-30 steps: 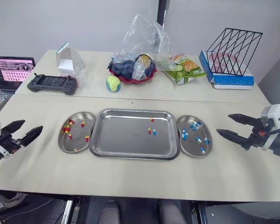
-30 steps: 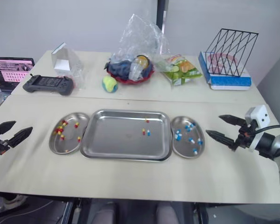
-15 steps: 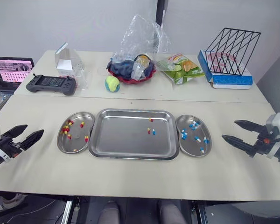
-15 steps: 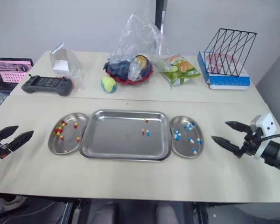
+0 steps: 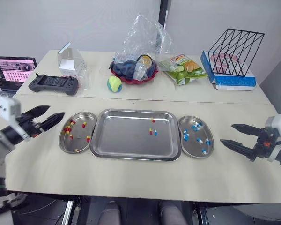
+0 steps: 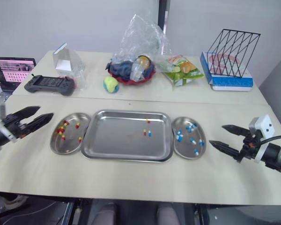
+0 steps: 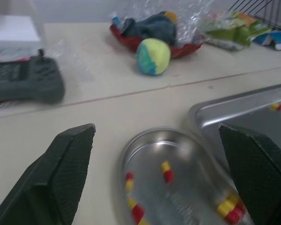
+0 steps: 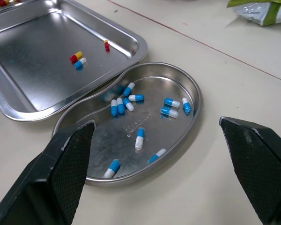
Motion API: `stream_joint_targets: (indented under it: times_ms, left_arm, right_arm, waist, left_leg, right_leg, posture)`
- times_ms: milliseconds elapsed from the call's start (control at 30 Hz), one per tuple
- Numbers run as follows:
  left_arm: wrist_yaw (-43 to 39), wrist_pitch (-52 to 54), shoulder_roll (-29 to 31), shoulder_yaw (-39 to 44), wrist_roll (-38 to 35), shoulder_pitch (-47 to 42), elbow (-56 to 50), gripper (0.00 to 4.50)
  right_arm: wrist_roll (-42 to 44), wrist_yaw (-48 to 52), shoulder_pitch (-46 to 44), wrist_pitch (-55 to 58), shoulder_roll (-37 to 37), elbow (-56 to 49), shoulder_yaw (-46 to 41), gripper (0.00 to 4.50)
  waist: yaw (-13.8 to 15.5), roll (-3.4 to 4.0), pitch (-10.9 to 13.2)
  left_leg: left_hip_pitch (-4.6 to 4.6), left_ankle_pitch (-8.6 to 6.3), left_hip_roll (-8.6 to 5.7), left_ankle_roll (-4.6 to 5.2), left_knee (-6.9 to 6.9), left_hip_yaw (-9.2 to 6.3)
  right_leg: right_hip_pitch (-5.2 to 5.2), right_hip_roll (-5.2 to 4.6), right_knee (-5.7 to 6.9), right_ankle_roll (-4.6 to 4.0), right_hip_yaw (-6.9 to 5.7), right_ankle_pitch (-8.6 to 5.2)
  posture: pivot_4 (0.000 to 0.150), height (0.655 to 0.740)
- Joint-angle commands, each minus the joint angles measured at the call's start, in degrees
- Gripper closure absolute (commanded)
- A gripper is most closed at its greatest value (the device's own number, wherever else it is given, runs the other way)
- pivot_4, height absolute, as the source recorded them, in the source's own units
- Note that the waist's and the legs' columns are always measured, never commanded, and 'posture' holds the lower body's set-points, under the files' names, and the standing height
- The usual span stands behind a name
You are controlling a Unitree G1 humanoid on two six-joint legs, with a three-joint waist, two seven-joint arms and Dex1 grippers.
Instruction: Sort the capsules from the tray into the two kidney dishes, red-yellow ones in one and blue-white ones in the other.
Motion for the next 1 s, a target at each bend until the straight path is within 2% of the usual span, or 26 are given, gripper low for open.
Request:
stream_joint_targets:
  times_ms: [33,100,200,333,500,600,767,867,1000]
  left_arm:
    - [2.56,4.72,-1.60,-5.52,-0.61,-2.12,-8.87,0.07]
    - [2.90,5.93,-2.24,-9.61,0.86,-2.77,-12.24,0.07]
    - [8.85,9.49,-8.31,-15.50,1.62,-7.92,-15.45,0.07]
    - [14.26,10.13,-14.29,-23.32,6.87,-10.38,-17.90,0.07]
    - [24.61,12.87,-23.47,-27.38,10.41,-10.02,-18.16,0.07]
    - [26.88,11.37,-26.48,-31.24,13.89,-9.23,-18.97,0.07]
    - [29.31,8.44,-28.20,-34.68,19.34,-9.82,-17.28,0.07]
    - [31.28,10.05,-32.33,-36.35,19.60,-9.58,-17.48,0.07]
    - [31.24,10.96,-33.07,-36.38,20.33,-8.15,-18.35,0.07]
  right_arm:
    - [1.33,-0.19,0.16,1.24,-1.42,-3.98,-1.79,0.00]
    - [1.59,-0.52,0.32,1.97,-1.51,-5.28,-1.95,0.00]
    - [1.29,-1.24,1.44,2.51,-1.36,-7.41,-2.78,0.00]
    - [1.13,-2.16,3.10,2.80,-0.94,-9.55,-3.77,0.00]
    - [1.53,-3.55,4.41,3.20,-0.36,-11.32,-4.94,0.00]
    - [1.86,-4.23,4.81,3.69,-0.11,-12.52,-5.29,0.00]
    - [1.69,-4.54,5.15,3.39,-0.47,-12.41,-5.50,0.00]
    - [0.97,-4.41,5.25,2.88,-1.01,-11.56,-5.77,0.00]
    - [0.86,-4.62,5.51,2.88,-0.90,-11.84,-5.85,0.00]
  waist:
    - [-0.15,0.00,0.00]
    - [-0.15,0.00,0.00]
    - [0.35,0.00,0.00]
    - [0.67,-0.01,-0.01]
    - [0.66,0.00,-0.01]
    - [0.65,0.01,-0.01]
    - [1.16,0.00,-0.01]
    - [1.51,0.00,-0.01]
    - [1.54,0.01,-0.01]
  left_leg:
    - [0.00,0.00,0.00,0.00,0.00,-0.01]
    - [0.00,0.00,0.00,0.00,-0.01,-0.02]
    - [0.02,0.00,-0.02,0.00,0.03,-0.03]
    - [-0.04,0.01,-0.06,-0.01,0.11,-0.07]
    - [0.00,0.01,-0.09,0.00,0.11,-0.07]
    - [0.01,0.01,-0.09,0.00,0.11,-0.07]
    - [0.01,0.03,-0.12,-0.04,0.12,-0.07]
    - [0.02,0.03,-0.15,-0.04,0.12,-0.07]
    - [0.11,0.02,-0.19,-0.03,0.10,-0.23]
  right_leg:
    - [0.00,0.00,-0.01,0.00,0.00,0.00]
    - [0.00,0.01,-0.02,0.00,0.01,0.00]
    - [0.06,0.00,-0.03,0.00,0.01,0.00]
    - [0.10,0.00,-0.09,0.01,0.04,0.01]
    - [0.09,0.01,-0.07,0.01,0.11,0.01]
    - [0.09,0.01,-0.08,0.01,0.12,0.01]
    - [0.10,-0.01,-0.09,0.02,0.13,0.01]
    - [0.15,-0.03,-0.14,0.03,0.14,0.01]
    - [0.52,0.01,-0.45,0.09,0.14,0.01]
  posture:
    - [0.150,0.7289]
    - [0.150,0.7289]
    - [0.150,0.7289]
    - [0.150,0.7289]
    - [0.150,0.7289]
    - [0.150,0.7289]
    - [0.150,0.7289]
    - [0.150,0.7289]
    - [0.150,0.7289]
